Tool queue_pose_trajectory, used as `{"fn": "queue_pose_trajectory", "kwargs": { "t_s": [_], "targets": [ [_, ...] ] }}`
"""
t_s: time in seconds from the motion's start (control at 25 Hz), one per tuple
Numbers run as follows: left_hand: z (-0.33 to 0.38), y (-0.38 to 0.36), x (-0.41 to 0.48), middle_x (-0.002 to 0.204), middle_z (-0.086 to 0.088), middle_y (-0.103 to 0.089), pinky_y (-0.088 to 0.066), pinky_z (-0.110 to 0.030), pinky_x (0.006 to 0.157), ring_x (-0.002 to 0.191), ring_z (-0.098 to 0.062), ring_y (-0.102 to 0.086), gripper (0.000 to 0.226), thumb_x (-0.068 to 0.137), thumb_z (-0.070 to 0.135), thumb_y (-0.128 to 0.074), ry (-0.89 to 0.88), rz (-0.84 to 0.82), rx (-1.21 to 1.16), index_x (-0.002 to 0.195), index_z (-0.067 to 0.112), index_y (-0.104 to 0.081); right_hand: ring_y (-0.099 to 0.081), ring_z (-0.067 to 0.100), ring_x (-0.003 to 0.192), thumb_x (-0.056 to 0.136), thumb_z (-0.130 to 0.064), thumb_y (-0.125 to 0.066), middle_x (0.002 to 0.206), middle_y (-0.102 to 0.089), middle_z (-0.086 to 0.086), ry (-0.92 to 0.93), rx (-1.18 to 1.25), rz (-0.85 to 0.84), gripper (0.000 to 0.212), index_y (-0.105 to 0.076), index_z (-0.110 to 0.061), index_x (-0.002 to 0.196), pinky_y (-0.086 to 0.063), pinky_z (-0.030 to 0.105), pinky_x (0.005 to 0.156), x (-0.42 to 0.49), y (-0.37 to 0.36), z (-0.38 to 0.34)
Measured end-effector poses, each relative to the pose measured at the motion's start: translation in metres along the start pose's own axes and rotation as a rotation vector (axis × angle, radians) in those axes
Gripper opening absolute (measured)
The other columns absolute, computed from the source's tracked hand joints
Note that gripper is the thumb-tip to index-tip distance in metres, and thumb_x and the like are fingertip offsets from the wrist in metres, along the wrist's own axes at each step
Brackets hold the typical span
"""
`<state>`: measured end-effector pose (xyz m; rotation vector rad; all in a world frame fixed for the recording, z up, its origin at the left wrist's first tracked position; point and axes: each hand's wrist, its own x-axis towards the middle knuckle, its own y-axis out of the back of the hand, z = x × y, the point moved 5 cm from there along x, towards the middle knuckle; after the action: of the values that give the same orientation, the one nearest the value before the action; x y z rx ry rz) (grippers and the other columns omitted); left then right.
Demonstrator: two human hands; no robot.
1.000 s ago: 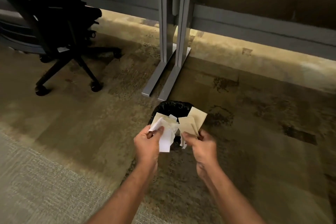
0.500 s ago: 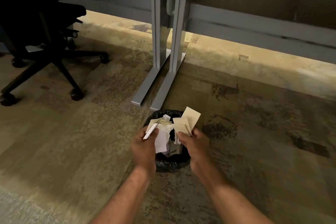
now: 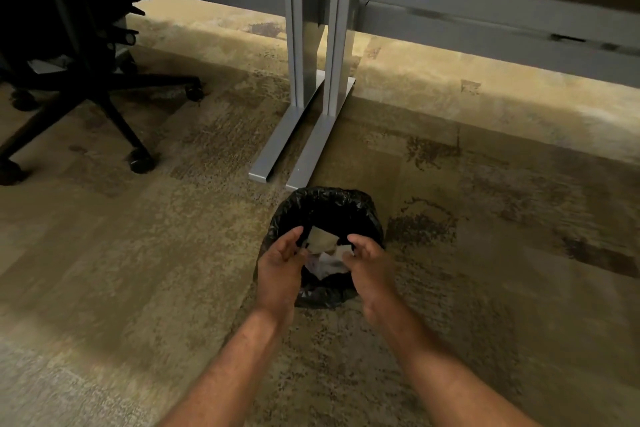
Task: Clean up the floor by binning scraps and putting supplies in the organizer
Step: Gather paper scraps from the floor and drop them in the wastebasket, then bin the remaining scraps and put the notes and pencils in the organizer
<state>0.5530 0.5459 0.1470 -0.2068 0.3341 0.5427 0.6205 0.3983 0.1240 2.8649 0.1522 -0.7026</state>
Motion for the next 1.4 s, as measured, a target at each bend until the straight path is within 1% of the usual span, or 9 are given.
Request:
{"fn": "queue_pose_trajectory", "kwargs": {
  "t_s": [0.12,0.28,0.32,0.44,0.52,0.64,0.76,1.04,1.4],
  "targets": [
    [0.002,-0.002,-0.031,0.121,0.012,-0.064,-0.047,0.0,0.071,0.092,0.023,-0.061,0.038,0.098,-0.003,-0.053,-0.012,0.068,0.08,0.132,0.012,-0.06,-0.049,0.013,0.134,0.099,-0.011,-0.057,0.129,-0.058,-0.012,0.113,-0.027,-0.009,0.03,-0.062,-0.024,0.125,-0.042,0.021,0.095,-0.032,0.009,-0.007],
    [0.029,-0.012,-0.082,0.129,0.01,-0.064,-0.049,-0.019,0.097,0.127,-0.009,-0.057,0.035,0.102,0.017,-0.051,-0.179,0.096,0.324,0.136,0.022,-0.058,-0.044,0.008,0.137,0.101,-0.017,-0.053,0.155,-0.041,-0.01,0.26,-0.187,0.029,0.022,-0.06,-0.031,0.117,-0.036,0.01,0.097,-0.091,0.032,-0.033],
    [0.042,-0.018,-0.091,0.136,0.01,-0.06,-0.048,-0.025,0.103,0.133,-0.012,-0.053,0.036,0.103,0.024,-0.049,-0.231,0.087,0.42,0.138,0.027,-0.056,-0.045,0.007,0.135,0.101,-0.018,-0.053,0.156,-0.038,-0.012,0.282,-0.22,0.048,0.021,-0.06,-0.029,0.118,-0.039,0.01,0.097,-0.102,0.041,-0.045],
    [0.092,-0.047,-0.143,0.157,0.013,-0.039,-0.034,-0.039,0.119,0.151,-0.009,-0.025,0.045,0.105,0.04,-0.037,-0.378,0.025,0.654,0.149,0.033,-0.039,-0.046,0.017,0.139,0.103,-0.02,-0.049,0.158,-0.034,-0.015,0.371,-0.314,0.118,0.031,-0.059,-0.024,0.132,-0.044,0.027,0.108,-0.157,0.083,-0.088],
    [0.115,-0.063,-0.179,0.164,0.013,-0.025,-0.021,-0.043,0.124,0.154,-0.002,-0.004,0.053,0.106,0.046,-0.031,-0.437,0.022,0.783,0.156,0.031,-0.026,-0.03,0.011,0.148,0.105,-0.022,-0.044,0.16,-0.031,-0.014,0.428,-0.343,0.132,0.034,-0.056,-0.023,0.137,-0.035,0.028,0.116,-0.194,0.112,-0.113],
    [0.151,-0.087,-0.242,0.169,0.008,-0.007,-0.007,-0.043,0.127,0.153,-0.003,0.012,0.061,0.106,0.051,-0.026,-0.522,0.013,0.956,0.16,0.027,-0.012,-0.003,0.005,0.154,0.107,-0.03,-0.035,0.164,-0.021,-0.011,0.531,-0.498,0.108,0.041,-0.045,-0.023,0.146,-0.017,0.038,0.126,-0.251,0.157,-0.147],
    [0.191,-0.111,-0.317,0.17,0.0,0.001,0.0,-0.041,0.126,0.155,-0.014,0.013,0.068,0.104,0.056,-0.025,-0.655,0.048,1.157,0.16,0.024,-0.003,0.009,0.009,0.154,0.107,-0.043,-0.029,0.168,-0.009,-0.006,0.663,-0.714,0.139,0.052,-0.031,-0.021,0.154,-0.003,0.041,0.127,-0.311,0.209,-0.179],
    [0.243,-0.154,-0.446,0.169,-0.001,0.005,-0.002,-0.047,0.125,0.156,-0.02,0.009,0.073,0.102,0.055,-0.031,-0.743,0.003,1.235,0.16,0.022,-0.002,0.005,0.023,0.156,0.105,-0.052,-0.032,0.168,-0.006,0.001,0.74,-0.896,0.302,0.06,-0.029,-0.019,0.155,-0.006,0.053,0.125,-0.435,0.31,-0.21],
    [0.205,-0.191,-0.531,0.169,-0.005,0.004,-0.001,-0.048,0.126,0.156,-0.022,0.01,0.07,0.103,0.054,-0.028,-0.776,-0.105,1.234,0.161,0.021,-0.008,0.006,0.023,0.155,0.105,-0.05,-0.034,0.168,-0.007,0.002,0.554,-0.969,0.482,0.057,-0.032,-0.021,0.153,-0.007,0.056,0.124,-0.506,0.425,-0.151]
  ]
}}
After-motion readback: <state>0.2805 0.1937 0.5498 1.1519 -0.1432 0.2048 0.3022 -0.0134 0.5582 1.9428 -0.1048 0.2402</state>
